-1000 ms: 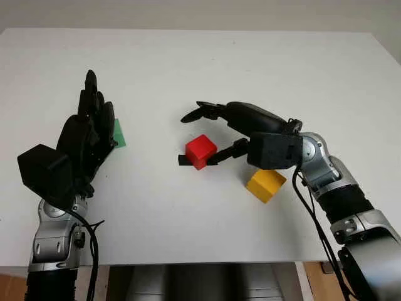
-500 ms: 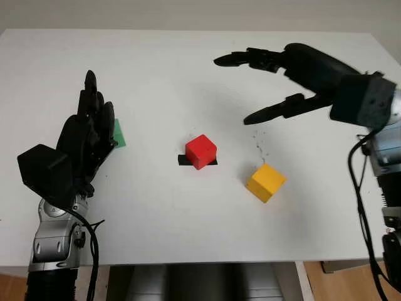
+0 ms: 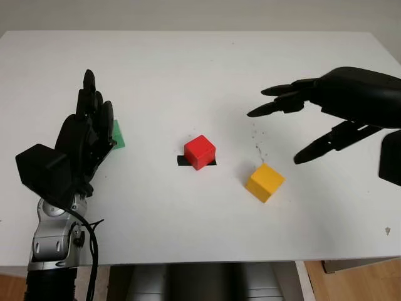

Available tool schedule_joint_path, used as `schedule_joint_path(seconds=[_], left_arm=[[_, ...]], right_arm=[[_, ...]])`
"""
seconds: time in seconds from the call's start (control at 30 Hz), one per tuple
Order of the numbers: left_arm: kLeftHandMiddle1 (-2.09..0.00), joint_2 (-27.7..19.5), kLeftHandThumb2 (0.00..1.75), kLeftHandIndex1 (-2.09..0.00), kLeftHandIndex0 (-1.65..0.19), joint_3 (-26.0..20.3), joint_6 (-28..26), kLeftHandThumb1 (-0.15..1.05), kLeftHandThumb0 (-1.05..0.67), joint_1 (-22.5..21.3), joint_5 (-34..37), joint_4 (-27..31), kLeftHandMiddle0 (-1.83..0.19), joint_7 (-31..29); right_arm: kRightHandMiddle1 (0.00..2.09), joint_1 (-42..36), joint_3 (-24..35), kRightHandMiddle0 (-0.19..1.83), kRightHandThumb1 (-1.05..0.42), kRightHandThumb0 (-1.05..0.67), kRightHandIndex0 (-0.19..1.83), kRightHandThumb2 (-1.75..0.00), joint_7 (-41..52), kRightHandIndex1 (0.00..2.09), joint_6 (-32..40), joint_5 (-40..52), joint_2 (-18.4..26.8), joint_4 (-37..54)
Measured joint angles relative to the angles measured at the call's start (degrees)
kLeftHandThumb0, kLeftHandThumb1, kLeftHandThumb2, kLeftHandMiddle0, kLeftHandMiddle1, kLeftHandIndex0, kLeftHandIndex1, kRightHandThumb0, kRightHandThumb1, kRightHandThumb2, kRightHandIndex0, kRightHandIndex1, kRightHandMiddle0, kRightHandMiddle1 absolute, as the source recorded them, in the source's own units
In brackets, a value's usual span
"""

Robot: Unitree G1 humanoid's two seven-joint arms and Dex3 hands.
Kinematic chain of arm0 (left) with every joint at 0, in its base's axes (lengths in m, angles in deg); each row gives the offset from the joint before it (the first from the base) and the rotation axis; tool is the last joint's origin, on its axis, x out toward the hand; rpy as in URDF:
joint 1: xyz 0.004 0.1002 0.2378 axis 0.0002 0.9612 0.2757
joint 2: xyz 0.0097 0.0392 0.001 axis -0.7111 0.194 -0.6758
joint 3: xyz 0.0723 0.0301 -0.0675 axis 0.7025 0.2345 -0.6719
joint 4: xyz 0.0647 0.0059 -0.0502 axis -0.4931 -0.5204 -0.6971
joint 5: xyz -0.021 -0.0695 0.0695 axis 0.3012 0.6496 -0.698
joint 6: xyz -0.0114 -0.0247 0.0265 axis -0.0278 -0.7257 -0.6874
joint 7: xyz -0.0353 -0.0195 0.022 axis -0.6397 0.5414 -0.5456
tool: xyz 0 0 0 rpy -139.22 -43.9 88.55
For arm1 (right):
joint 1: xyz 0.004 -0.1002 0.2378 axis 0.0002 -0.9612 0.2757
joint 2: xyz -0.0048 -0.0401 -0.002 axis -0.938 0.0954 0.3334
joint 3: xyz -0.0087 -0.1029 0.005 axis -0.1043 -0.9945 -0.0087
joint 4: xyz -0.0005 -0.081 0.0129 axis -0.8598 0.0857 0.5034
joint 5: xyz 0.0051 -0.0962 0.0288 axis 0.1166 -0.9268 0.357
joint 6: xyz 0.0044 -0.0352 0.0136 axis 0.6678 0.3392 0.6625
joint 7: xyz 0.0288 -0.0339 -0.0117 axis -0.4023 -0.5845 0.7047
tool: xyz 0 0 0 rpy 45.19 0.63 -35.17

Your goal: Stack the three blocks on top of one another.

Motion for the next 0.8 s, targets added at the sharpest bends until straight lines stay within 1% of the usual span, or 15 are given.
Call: schedule_joint_path(seconds=[0.23,0.47,0.67,0.8], left_arm=[[0.0,0.0,0.66,0.0,0.19,0.0,0.0,1.05,-0.78,0.0,0.1,0.0,0.19,0.0],[0.0,0.0,0.66,0.0,0.19,0.0,-0.1,1.05,-0.79,0.0,0.1,0.0,0.19,0.0],[0.0,0.0,0.67,0.0,0.19,0.1,-0.1,1.05,-0.79,0.0,0.1,0.0,0.19,0.0],[0.0,0.0,0.66,0.0,0.19,0.1,-0.2,1.05,-0.77,0.0,0.1,0.0,0.19,0.0]], right_arm=[[0.05,-5.6,1.8,0.5,-0.75,-0.54,0.24,-0.05,-1.5,0.04,-1.6,-2.4,0.6,4.7],[0.05,-8.0,1.2,0.48,-0.75,-0.55,0.19,-0.05,-2.7,0.03,-2.8,-6.0,0.7,5.5],[0.06,-8.6,-2.6,0.5,-0.74,-0.53,0.17,-0.05,-7.5,0.04,-6.4,-10.9,-1.3,1.6],[0.06,-8.2,-4.6,0.51,-0.76,-0.51,0.16,-0.06,-12.1,0.04,-9.3,-14.3,-2.8,-2.8]])
